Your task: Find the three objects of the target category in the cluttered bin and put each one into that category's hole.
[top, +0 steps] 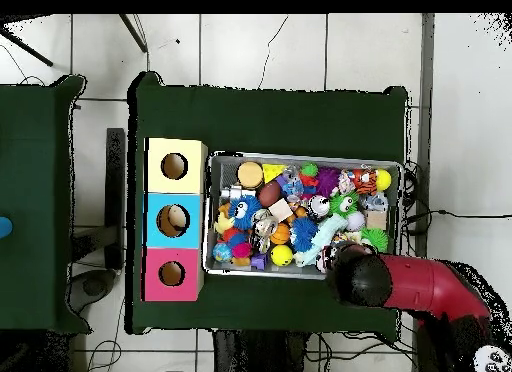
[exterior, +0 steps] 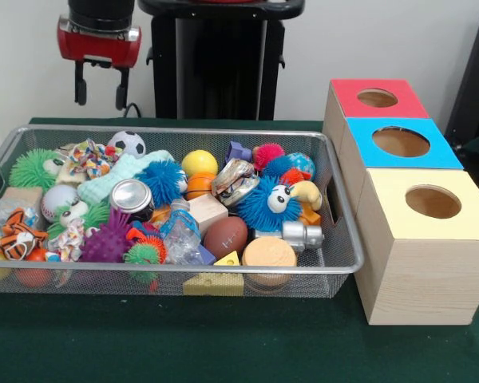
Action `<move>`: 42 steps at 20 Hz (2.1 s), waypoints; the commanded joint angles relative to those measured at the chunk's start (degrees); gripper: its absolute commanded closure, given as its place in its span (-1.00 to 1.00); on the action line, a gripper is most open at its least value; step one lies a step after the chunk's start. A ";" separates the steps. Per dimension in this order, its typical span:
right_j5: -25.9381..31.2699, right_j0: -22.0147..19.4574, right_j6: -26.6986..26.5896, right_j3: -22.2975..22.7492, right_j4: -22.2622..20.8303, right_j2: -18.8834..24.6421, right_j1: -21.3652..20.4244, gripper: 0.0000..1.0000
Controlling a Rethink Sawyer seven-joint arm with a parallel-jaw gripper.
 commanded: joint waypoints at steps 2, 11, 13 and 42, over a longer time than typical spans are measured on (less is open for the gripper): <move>-1.28 0.81 7.60 -6.41 -1.51 -3.18 5.56 -1.00; 2.82 -2.39 -0.50 -12.72 0.10 0.56 10.72 -1.00; 2.58 -2.72 -0.64 -13.21 0.25 0.90 11.65 -1.00; -7.83 -4.39 1.97 -8.60 -0.47 2.31 20.09 -1.00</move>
